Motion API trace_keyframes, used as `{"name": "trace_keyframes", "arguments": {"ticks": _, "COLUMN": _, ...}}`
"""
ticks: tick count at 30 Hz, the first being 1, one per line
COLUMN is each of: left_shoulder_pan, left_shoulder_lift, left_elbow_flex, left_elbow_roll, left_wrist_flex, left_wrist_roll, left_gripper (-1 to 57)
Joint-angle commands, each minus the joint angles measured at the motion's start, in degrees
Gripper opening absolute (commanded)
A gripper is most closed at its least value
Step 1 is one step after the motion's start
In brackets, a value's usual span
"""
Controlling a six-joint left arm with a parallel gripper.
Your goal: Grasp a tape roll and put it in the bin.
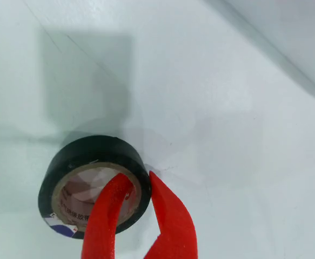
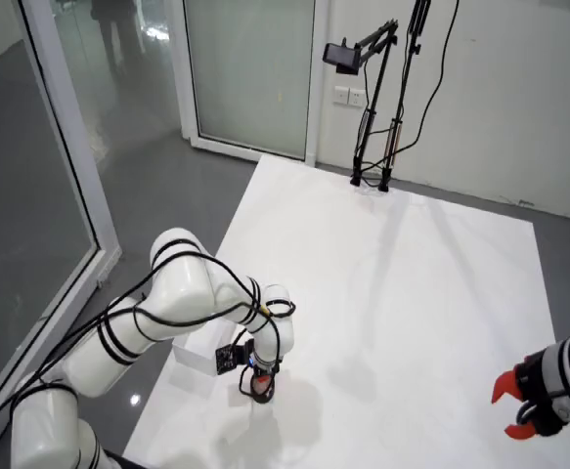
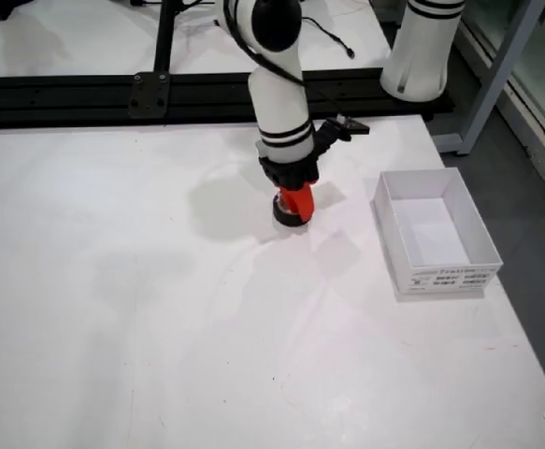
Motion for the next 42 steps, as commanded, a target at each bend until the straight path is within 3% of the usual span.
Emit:
{"name": "trace_keyframes", "arguments": {"ticks": 1, "left_shoulder_pan": -0.9, "left_shoulder_lift": -0.7, "left_elbow_flex": -1.4, "left_elbow_roll": -0.9, "left_wrist_flex": 1.6, "left_wrist_roll": -0.1, "left_gripper": -0.8}}
{"name": "trace_keyframes", "arguments": {"ticks": 15, "left_shoulder_pan": 0.3, "left_shoulder_lift": -10.2, "left_elbow_flex": -1.1, "left_elbow_roll": -0.8, "left_wrist_flex": 10.7, "left_wrist_roll": 1.4, "left_gripper": -0.8}}
{"name": "trace_keyframes", "arguments": {"ticks": 30, "left_shoulder_pan": 9.6, "left_shoulder_lift": -24.6, "left_elbow_flex": 6.1, "left_elbow_roll": -1.4, "left_wrist_flex": 18.7, "left_wrist_roll": 3.2, "left_gripper": -0.8}}
{"name": "trace_keyframes", "arguments": {"ticks": 42, "left_shoulder_pan": 17.3, "left_shoulder_lift": -26.3, "left_elbow_flex": 6.1, "left_elbow_roll": -1.5, "left_wrist_flex": 19.8, "left_wrist_roll": 4.9, "left_gripper": -0.8}}
